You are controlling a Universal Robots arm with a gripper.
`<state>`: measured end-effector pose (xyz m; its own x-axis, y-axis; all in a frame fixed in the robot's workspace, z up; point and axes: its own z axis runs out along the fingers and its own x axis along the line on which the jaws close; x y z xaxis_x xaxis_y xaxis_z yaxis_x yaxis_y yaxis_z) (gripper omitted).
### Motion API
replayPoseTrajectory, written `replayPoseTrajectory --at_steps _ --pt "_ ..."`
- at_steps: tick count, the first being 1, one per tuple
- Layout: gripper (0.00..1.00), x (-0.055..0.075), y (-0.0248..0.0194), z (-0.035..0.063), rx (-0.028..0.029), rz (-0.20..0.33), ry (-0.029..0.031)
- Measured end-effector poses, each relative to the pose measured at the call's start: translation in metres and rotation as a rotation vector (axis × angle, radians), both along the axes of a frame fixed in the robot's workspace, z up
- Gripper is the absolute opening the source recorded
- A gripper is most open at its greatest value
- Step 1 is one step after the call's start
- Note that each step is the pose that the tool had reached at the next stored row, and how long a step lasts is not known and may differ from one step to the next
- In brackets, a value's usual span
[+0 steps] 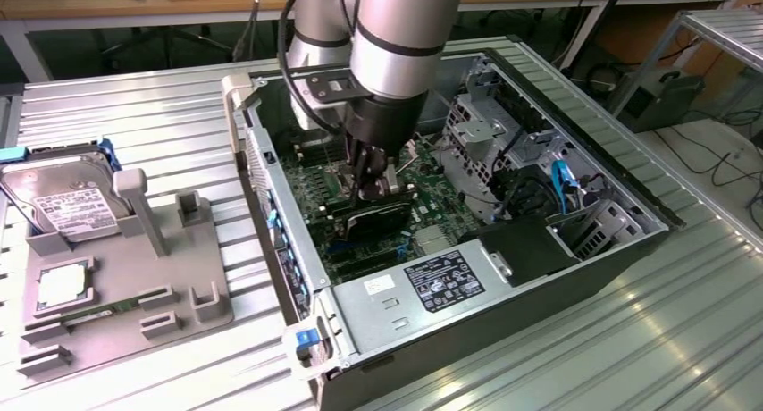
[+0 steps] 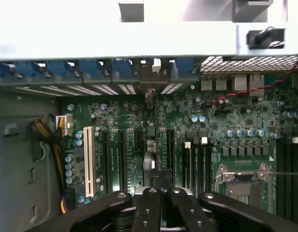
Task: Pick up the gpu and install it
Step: 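Press down on the gpu until it lock into place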
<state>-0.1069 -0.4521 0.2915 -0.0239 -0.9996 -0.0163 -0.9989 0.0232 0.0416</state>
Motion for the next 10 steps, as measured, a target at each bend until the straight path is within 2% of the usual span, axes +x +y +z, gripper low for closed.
replayPoseTrajectory --at_steps 10 --pt "0.11 0.0001 0.0000 0.0000 0.0003 0.000 0.0001"
